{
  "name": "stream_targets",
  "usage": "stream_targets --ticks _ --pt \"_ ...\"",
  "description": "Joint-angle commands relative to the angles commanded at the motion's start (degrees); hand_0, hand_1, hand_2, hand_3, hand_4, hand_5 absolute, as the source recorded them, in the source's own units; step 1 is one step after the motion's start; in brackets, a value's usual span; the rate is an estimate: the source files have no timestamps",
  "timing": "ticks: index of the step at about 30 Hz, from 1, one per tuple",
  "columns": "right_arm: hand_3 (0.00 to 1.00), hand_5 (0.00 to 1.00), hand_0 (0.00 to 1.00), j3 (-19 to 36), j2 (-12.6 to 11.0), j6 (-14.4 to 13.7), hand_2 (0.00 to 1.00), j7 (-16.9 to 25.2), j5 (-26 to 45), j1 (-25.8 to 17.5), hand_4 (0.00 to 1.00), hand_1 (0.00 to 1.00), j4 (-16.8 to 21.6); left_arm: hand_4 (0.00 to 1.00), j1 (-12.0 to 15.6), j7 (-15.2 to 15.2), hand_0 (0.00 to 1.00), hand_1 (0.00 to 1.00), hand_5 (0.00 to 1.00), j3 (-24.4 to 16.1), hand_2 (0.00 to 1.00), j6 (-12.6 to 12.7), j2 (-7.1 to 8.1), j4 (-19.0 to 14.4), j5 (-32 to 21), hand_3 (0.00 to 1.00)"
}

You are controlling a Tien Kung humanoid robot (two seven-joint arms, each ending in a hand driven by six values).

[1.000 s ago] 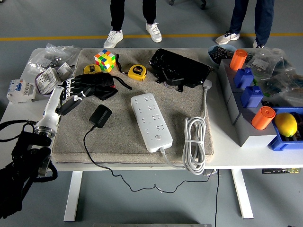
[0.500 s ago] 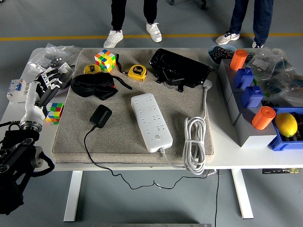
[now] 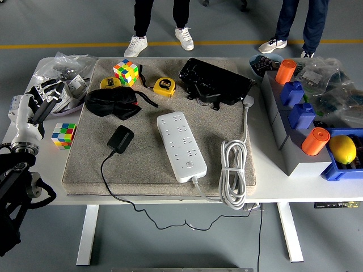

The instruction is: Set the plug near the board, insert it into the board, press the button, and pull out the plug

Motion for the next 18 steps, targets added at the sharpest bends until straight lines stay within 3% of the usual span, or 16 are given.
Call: stream_targets --ticks 18 --pt "0.553 0.282 0.611 -1.1 -0.1 0.3 0.552 -1.3 -0.2 -0.2 0.797 0.596 0.0 0.942 -0.7 0.5 0.606 0.668 0.5 1.1 0.683 -0.1 -0.05 -0.3 0.0 0.683"
